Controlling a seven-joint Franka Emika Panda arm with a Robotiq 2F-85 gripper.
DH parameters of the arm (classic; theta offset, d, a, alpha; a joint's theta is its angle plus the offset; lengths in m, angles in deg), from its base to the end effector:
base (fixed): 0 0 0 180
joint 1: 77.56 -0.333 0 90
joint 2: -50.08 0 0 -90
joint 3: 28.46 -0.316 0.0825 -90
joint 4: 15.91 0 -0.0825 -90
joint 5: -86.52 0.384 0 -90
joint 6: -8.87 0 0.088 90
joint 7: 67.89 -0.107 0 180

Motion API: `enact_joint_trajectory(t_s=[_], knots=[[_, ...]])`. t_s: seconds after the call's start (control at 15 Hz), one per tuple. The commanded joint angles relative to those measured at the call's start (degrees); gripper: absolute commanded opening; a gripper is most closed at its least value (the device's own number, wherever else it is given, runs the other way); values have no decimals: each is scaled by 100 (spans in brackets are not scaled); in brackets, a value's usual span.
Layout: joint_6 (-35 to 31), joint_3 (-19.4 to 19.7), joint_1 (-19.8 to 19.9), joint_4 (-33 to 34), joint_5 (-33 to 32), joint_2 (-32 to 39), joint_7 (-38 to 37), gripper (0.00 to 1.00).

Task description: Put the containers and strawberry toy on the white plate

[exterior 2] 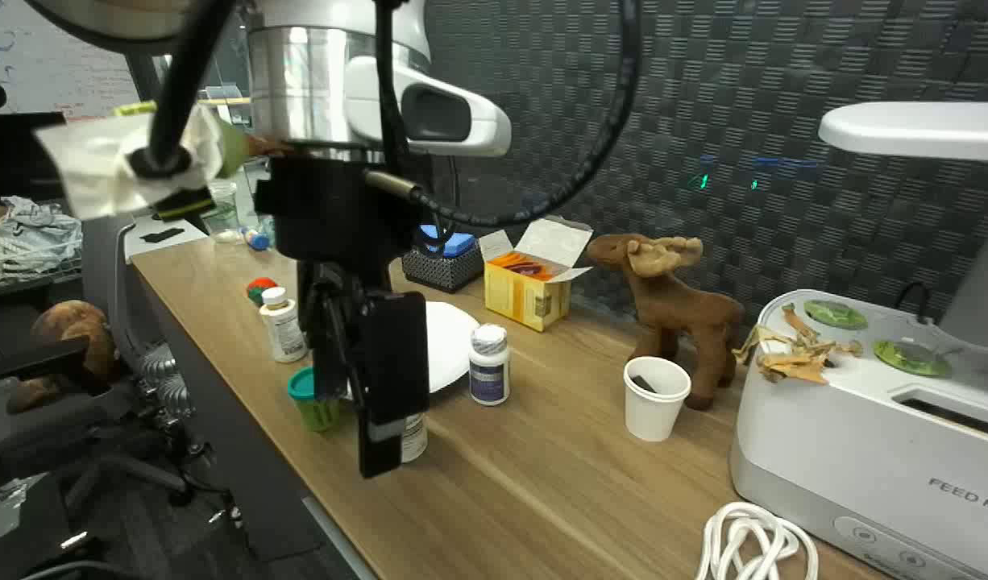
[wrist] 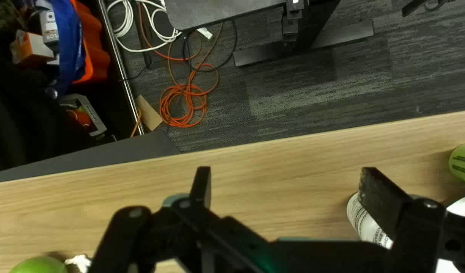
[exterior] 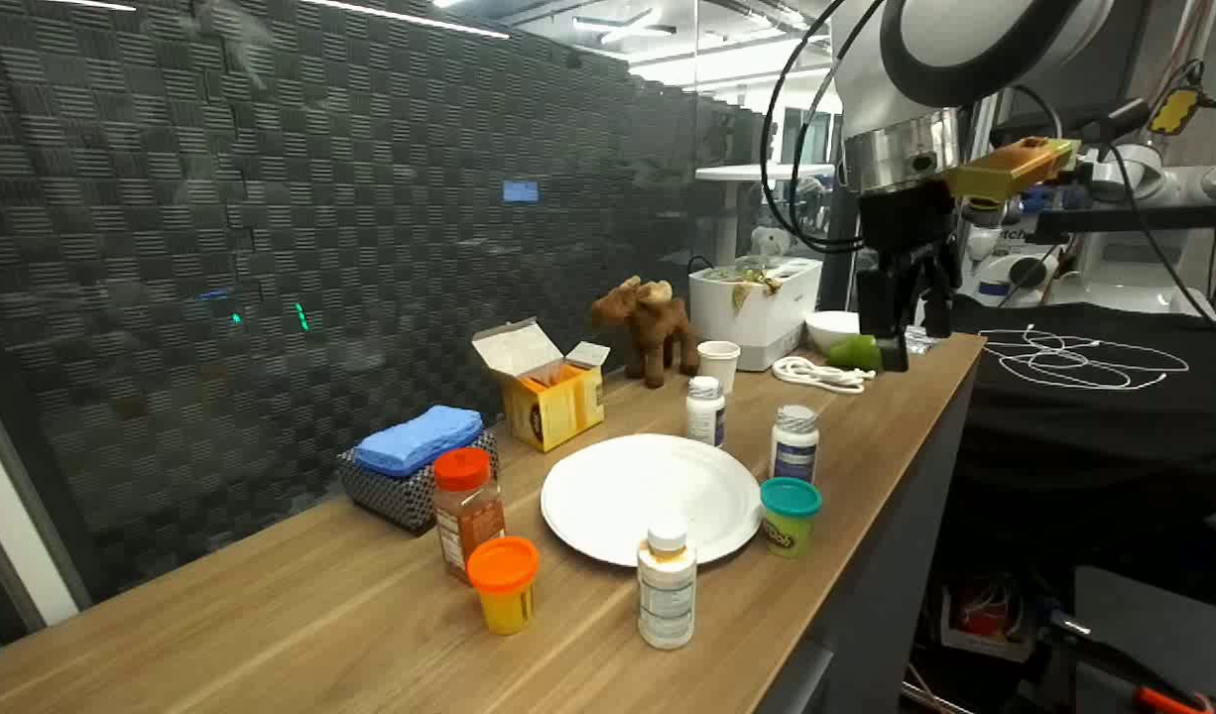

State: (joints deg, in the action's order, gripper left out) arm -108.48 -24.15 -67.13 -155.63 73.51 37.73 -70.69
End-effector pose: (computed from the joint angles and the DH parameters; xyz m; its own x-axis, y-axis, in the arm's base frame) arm 0.4197 -0.1230 0.3718 0.9659 -0.1918 -0.1741 -0.1620 -0.9717 0.1719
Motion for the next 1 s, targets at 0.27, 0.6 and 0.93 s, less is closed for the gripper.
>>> enact_joint_trajectory(t_s=[0.27,0.6,0.93], knots=[[11,80,-82,77,-17,-2,-13,100],[-452,-17,-287,373,85,467,146,100],[-1315,-126,-683,1268,812,1550,698,100]])
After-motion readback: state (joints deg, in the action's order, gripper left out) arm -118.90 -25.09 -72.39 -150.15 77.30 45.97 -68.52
